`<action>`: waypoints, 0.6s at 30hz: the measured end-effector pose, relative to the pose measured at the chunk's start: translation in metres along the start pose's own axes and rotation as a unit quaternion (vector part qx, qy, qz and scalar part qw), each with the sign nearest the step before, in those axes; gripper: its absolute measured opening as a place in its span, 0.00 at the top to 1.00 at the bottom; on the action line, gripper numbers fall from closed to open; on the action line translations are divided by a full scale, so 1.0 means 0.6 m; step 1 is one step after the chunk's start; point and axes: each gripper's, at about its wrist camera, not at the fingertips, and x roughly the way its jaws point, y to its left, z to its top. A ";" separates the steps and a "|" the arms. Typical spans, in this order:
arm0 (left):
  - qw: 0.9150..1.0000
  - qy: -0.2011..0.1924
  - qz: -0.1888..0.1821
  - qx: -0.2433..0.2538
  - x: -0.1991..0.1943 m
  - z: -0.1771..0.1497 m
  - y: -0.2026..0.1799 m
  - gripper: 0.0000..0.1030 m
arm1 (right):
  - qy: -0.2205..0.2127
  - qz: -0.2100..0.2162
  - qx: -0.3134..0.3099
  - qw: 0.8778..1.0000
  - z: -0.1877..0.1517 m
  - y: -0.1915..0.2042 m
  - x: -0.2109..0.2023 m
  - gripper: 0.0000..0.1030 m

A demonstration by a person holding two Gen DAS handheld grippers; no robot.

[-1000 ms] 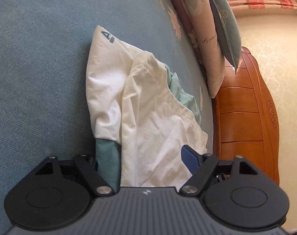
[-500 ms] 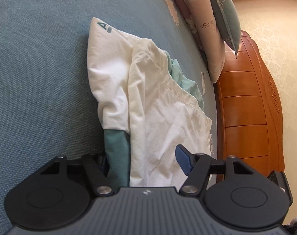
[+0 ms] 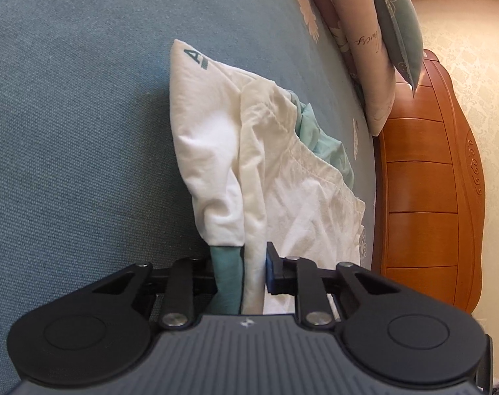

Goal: Fold clothes
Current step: 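Grasp the bundle's side edge with the left gripper while the right gripper approaches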

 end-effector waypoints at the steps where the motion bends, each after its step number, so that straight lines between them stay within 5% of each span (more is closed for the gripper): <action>1: 1.000 0.003 -0.002 0.000 0.001 0.002 -0.003 0.81 | -0.007 0.003 0.001 1.000 0.007 0.015 0.005 0.00; 7: 0.999 0.028 -0.019 0.021 -0.001 0.012 -0.021 0.81 | -0.018 -0.004 0.014 1.000 0.035 0.081 0.034 0.00; 18: 0.996 0.068 -0.042 0.035 0.000 0.021 -0.012 0.79 | 0.050 -0.164 0.058 0.983 0.042 0.095 0.109 0.04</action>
